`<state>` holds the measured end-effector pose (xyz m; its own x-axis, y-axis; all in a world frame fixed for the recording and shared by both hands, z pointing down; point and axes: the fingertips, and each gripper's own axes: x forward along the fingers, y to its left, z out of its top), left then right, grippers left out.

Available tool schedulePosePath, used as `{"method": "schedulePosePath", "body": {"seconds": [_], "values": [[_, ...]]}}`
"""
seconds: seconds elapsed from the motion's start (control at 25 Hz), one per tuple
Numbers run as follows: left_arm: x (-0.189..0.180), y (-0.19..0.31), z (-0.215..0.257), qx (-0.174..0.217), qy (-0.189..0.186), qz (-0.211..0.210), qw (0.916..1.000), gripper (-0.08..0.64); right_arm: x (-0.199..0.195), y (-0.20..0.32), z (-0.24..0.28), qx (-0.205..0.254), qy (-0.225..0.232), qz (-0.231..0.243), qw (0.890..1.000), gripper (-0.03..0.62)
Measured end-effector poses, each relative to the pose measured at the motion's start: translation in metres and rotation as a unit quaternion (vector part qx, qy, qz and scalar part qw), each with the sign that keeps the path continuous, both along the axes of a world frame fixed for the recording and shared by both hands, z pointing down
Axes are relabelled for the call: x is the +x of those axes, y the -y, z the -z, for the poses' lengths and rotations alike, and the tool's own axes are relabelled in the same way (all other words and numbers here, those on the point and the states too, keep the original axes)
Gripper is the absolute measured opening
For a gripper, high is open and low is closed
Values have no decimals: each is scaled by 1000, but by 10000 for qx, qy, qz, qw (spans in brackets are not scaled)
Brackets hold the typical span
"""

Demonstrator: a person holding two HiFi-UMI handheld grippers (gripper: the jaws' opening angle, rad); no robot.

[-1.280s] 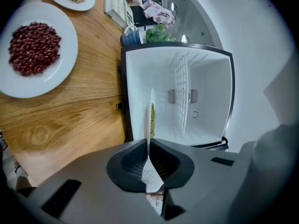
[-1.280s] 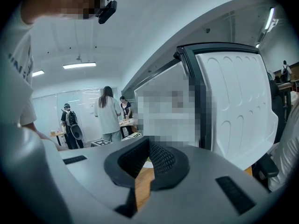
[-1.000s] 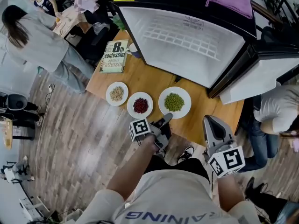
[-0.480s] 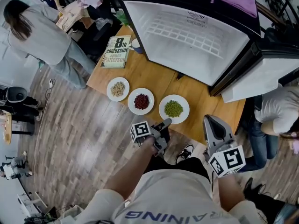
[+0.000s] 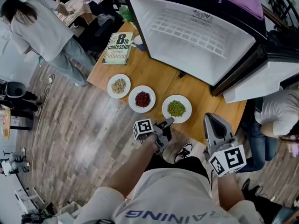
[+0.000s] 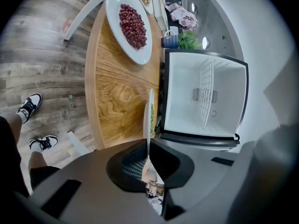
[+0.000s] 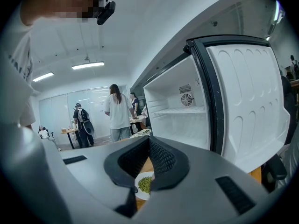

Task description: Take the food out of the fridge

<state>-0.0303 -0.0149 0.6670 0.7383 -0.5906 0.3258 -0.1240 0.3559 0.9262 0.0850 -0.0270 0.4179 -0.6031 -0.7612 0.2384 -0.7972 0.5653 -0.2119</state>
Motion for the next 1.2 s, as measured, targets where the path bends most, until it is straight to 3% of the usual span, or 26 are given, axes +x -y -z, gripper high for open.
{"method": "schedulePosePath", "body": {"seconds": [0.32, 0.64, 0.8, 0.88, 1.04, 1.2], "values": [[-2, -1, -9, -214, 48, 49, 9997, 20, -5, 3, 5, 7, 152, 78, 9999, 18], [-4, -9, -13, -244, 703, -441, 9963, 26, -8, 2, -5, -101, 91, 106, 9999, 18], [0, -7, -7, -49, 826, -612, 9947, 163, -9, 1, -7, -120, 75, 125, 9998, 18], [3, -7, -4, 116, 1037, -802, 9913, 190, -9, 2, -8, -118, 78, 128, 9998, 18], [11, -8, 6, 588, 1623, -1424, 9746, 225, -9, 2, -8, -104, 90, 132, 9998, 18], [14, -10, 9, 981, 2486, -2139, 9396, 232, -9, 2, -8, -112, 103, 126, 9998, 18]]}}
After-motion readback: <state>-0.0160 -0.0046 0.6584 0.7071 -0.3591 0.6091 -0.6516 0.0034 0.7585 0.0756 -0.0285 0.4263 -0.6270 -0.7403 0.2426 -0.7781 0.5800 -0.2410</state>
